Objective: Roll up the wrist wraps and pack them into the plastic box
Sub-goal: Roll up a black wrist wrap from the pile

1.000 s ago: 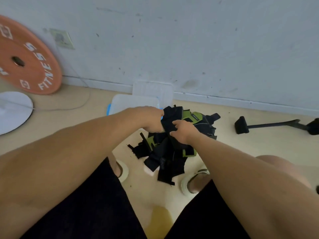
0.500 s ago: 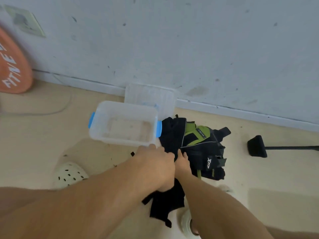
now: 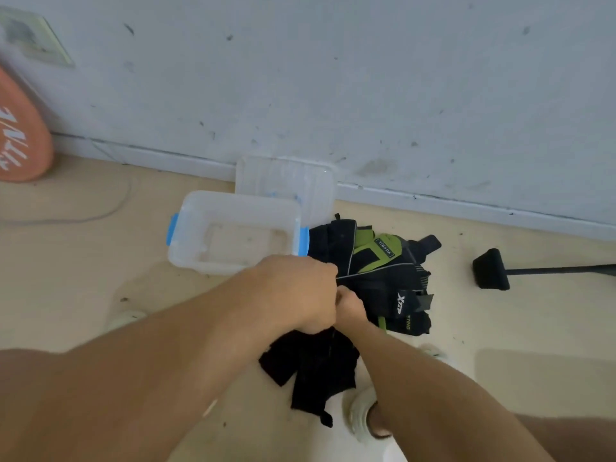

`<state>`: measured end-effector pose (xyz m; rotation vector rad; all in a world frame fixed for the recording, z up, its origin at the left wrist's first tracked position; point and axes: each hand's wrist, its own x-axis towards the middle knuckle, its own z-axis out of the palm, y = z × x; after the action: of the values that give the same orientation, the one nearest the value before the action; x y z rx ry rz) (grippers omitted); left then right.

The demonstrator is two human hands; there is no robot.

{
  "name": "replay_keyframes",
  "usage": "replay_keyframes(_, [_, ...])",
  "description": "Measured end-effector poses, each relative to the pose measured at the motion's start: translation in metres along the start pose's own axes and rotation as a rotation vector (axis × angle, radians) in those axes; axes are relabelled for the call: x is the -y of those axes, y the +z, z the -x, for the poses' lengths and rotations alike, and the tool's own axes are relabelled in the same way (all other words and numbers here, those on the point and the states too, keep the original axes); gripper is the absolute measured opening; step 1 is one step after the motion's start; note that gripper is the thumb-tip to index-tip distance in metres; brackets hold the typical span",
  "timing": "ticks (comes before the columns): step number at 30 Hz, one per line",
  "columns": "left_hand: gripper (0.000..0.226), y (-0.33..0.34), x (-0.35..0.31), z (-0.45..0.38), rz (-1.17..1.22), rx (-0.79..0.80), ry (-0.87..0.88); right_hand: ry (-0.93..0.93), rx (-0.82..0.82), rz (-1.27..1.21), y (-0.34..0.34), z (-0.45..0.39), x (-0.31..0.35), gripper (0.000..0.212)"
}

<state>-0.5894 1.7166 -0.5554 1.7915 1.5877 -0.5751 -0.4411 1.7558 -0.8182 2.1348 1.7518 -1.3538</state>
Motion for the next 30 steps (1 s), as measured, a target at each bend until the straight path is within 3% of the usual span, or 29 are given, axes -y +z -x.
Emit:
replay_keyframes(3, [0.059, -0.008, 0.000, 0.005, 0.022, -0.019, 0.004, 0.000, 0.089, -0.261, -0.027, 0.018, 0.014, 0.012])
replay_keyframes(5, [0.059, -0.012, 0.001, 0.008, 0.020, -0.036, 0.001, 0.036, 0.171, -0.273, -0.036, 0.027, 0.015, 0.012])
replay_keyframes(8, [0.060, -0.014, 0.009, 0.011, 0.055, -0.067, -0.007, 0.078, 0.094, -0.215, -0.031, 0.031, -0.001, 0.016])
replay_keyframes(13, [0.064, -0.004, 0.019, 0.001, 0.173, -0.100, 0.032, 0.112, 0.051, -0.189, -0.010, 0.034, -0.014, 0.066])
replay_keyframes(16, [0.063, 0.002, 0.021, -0.005, 0.171, -0.076, 0.035, 0.143, 0.023, -0.239, 0.008, 0.030, -0.020, 0.078])
replay_keyframes(20, [0.062, -0.006, 0.022, -0.009, 0.213, -0.107, 0.049, 0.316, 0.130, -0.566, 0.022, 0.025, -0.018, 0.075])
replay_keyframes(25, [0.053, -0.014, 0.021, -0.020, 0.215, -0.152, 0.040, 0.379, 0.100, -0.553, 0.037, 0.006, -0.020, 0.081])
replay_keyframes(30, [0.051, -0.023, 0.016, -0.022, 0.219, -0.184, 0.058, 0.386, 0.165, -0.415, 0.038, 0.008, -0.016, 0.062])
